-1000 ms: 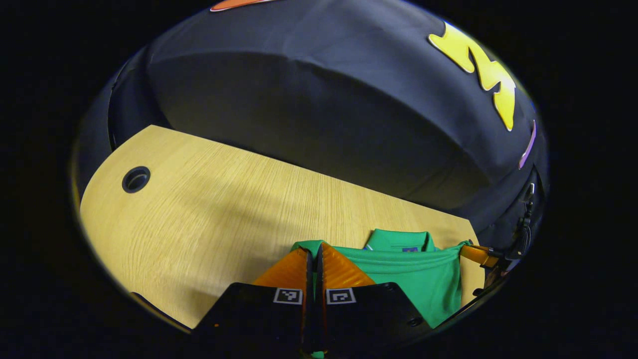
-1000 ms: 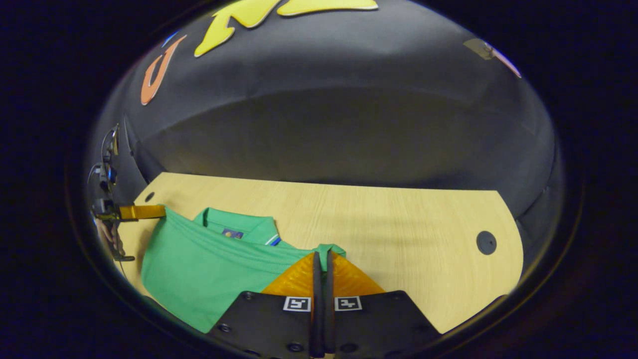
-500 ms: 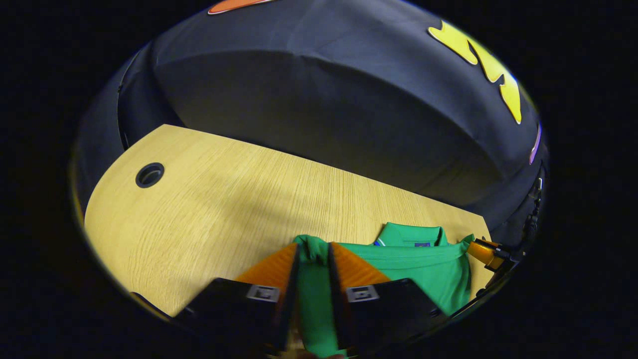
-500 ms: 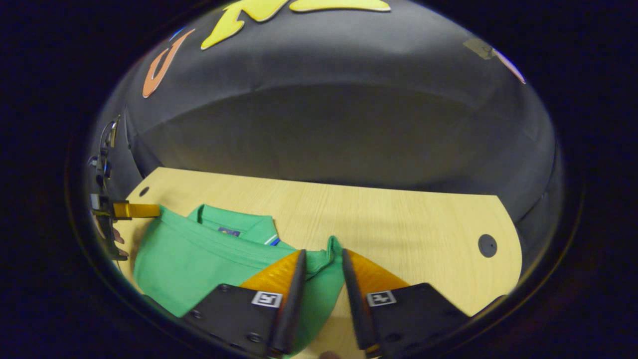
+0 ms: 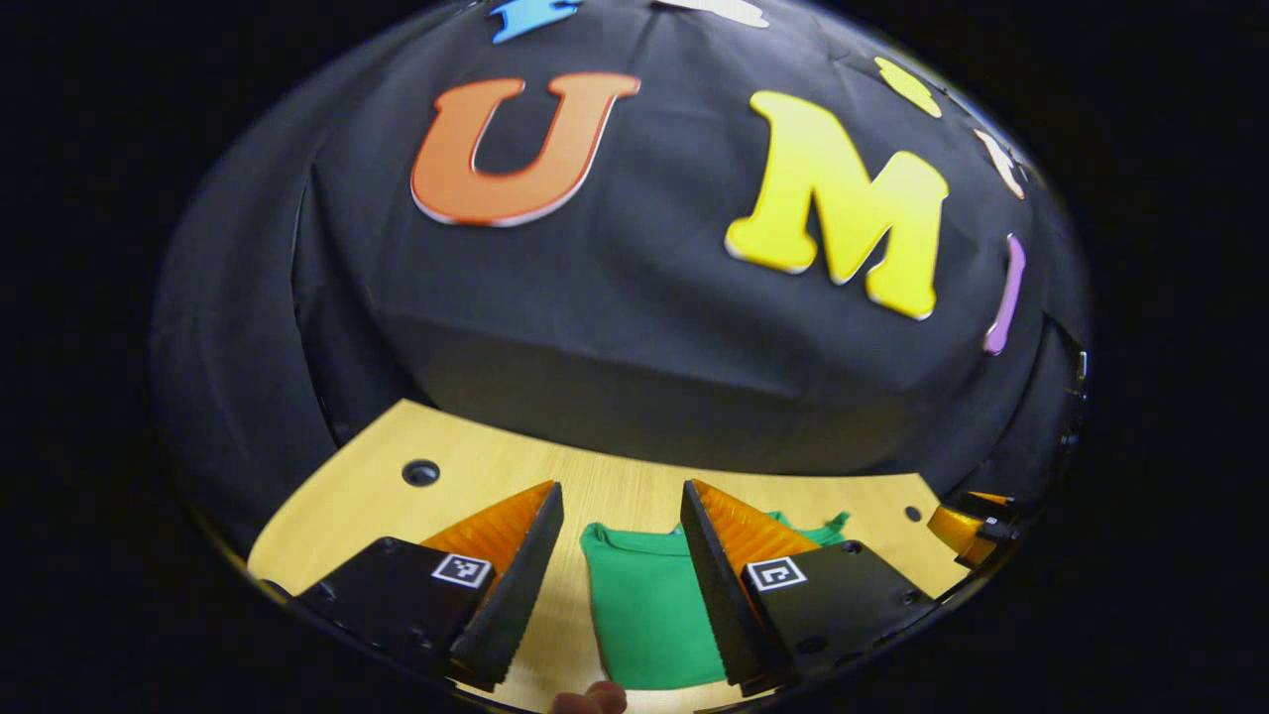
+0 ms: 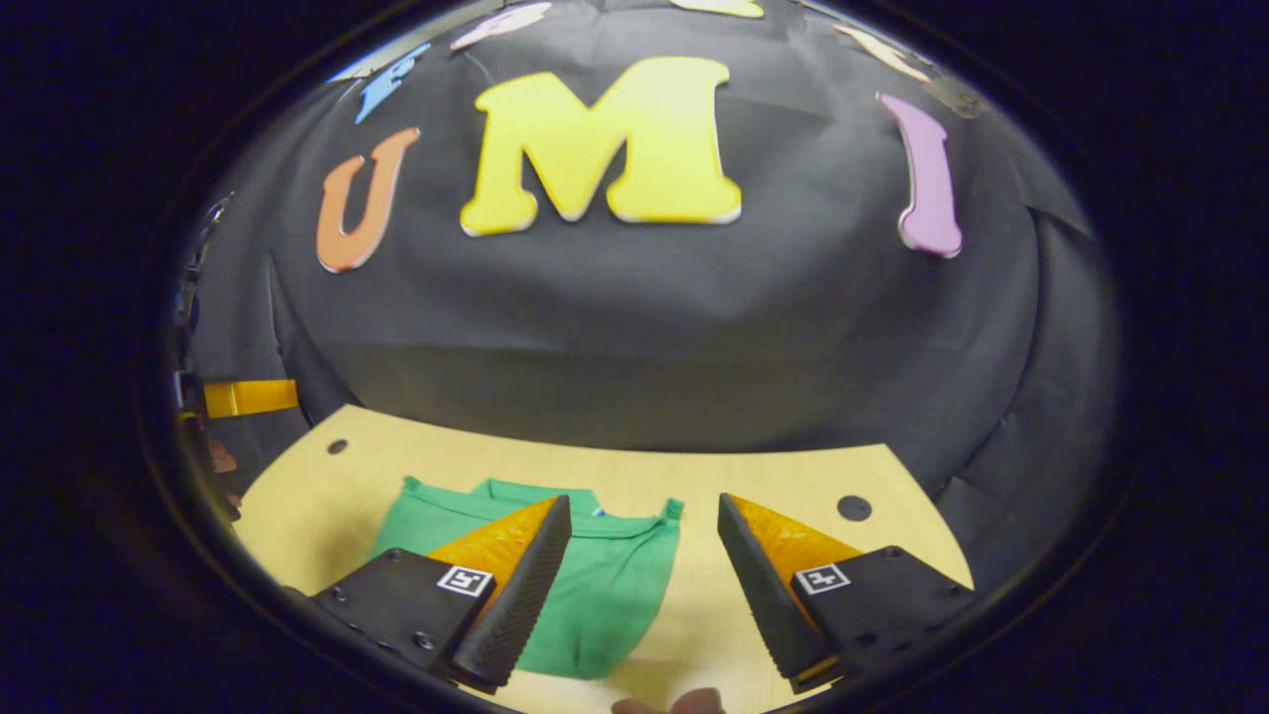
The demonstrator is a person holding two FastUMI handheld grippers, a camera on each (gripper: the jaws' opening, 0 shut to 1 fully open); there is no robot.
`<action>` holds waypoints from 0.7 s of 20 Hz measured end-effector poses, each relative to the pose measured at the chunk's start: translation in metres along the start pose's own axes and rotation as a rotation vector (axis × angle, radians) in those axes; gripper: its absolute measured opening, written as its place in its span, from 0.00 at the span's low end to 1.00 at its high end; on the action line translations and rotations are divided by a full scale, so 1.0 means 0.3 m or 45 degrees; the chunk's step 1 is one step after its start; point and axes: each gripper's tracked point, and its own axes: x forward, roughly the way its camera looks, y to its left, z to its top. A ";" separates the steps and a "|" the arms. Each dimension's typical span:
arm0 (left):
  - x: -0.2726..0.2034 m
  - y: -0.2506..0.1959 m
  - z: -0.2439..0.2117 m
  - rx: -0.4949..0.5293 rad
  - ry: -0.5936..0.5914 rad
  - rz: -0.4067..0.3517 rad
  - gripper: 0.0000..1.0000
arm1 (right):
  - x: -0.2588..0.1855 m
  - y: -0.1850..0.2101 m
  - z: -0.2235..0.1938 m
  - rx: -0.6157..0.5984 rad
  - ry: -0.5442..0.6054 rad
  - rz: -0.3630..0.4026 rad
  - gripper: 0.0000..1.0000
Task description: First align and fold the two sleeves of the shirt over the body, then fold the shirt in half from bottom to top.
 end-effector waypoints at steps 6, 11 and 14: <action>-0.472 -0.094 0.217 0.093 -0.242 -0.020 0.84 | -0.509 0.088 0.264 -0.062 -0.278 -0.022 0.95; -0.768 -0.149 0.208 0.213 -0.392 -0.019 0.75 | -0.784 0.069 0.300 -0.085 -0.411 -0.063 0.95; -0.867 -0.172 0.129 0.233 -0.378 -0.022 0.87 | -0.874 0.079 0.217 -0.079 -0.399 -0.073 0.95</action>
